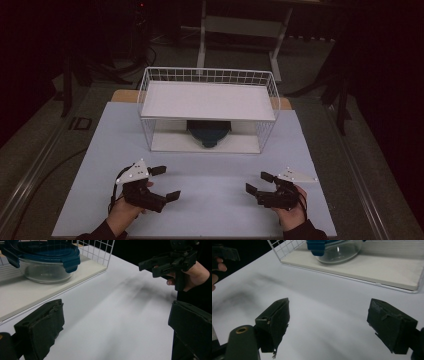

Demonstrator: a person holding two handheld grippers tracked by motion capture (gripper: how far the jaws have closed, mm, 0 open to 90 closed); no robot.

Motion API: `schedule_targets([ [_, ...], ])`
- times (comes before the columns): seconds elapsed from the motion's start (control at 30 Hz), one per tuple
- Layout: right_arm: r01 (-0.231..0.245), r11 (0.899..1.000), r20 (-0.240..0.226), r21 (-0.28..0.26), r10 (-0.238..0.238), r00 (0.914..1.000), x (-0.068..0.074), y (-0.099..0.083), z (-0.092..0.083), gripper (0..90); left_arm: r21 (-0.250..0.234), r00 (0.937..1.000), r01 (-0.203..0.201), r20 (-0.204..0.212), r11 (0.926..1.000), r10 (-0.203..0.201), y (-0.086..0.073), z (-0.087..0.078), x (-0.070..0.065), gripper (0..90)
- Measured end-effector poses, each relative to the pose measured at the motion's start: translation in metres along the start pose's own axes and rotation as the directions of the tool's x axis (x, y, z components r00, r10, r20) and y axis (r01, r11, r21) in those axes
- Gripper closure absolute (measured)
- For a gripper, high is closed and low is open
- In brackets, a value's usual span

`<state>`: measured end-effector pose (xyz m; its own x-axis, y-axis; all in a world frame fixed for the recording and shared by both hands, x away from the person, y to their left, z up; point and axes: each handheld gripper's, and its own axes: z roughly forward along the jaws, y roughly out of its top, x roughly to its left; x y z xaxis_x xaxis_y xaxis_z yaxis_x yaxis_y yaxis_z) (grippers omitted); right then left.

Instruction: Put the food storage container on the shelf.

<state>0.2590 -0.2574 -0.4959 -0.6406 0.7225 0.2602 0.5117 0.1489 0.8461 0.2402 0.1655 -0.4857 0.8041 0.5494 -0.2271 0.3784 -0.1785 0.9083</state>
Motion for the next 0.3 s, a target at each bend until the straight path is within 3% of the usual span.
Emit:
schedule_targets([
  [0.3,-0.010,1.000,0.006,0.004,0.010,0.9999,-0.0045,-0.0018,0.0025,17.9,0.001,1.0000,0.003,0.006,1.0000,-0.003,-0.0007,0.0026,-0.0004,0.5],
])
